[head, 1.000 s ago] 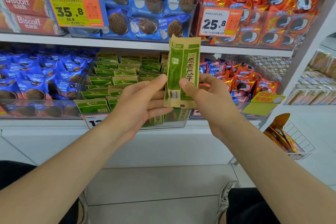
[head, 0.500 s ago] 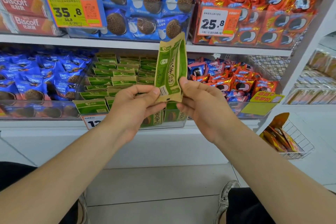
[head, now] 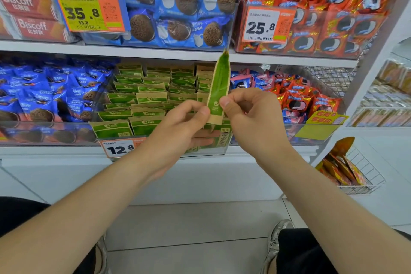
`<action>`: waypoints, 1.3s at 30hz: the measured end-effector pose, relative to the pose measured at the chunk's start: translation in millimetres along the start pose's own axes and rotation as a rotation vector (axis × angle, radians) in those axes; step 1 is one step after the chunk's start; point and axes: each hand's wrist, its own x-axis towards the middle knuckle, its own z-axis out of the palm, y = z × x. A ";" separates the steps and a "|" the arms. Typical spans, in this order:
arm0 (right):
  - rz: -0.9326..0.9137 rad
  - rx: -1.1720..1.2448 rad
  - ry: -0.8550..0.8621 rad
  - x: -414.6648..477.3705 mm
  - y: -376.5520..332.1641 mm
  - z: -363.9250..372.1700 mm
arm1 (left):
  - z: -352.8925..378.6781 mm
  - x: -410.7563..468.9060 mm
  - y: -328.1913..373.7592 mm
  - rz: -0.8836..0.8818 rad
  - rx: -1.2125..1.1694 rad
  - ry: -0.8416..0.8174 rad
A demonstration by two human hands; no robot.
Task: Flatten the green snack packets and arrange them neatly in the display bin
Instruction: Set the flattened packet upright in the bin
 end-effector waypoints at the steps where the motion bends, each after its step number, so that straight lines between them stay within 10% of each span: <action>1: -0.014 -0.019 -0.021 1.2 0.2 -2.1 | -0.6 0.8 -0.9 -0.009 0.009 -0.015; 12: 0.146 -0.052 -0.585 -9.5 -17.3 -12.1 | -1.1 0.0 6.1 0.062 0.003 0.264; 19: 0.028 -0.106 -0.170 -4.2 -11.3 -1.8 | 14.0 -7.0 -7.4 0.133 0.123 0.116; 27: 0.401 0.230 -0.226 -1.7 -9.1 -1.6 | 14.6 -7.8 -3.0 -0.089 -0.227 0.025; 34: -0.243 -0.364 -0.381 11.8 -2.7 -21.6 | 2.8 -3.2 -4.0 0.038 0.167 0.000; 39: -0.193 -0.332 -0.632 20.2 11.0 -38.7 | 3.3 -7.1 -6.7 0.076 0.381 -0.088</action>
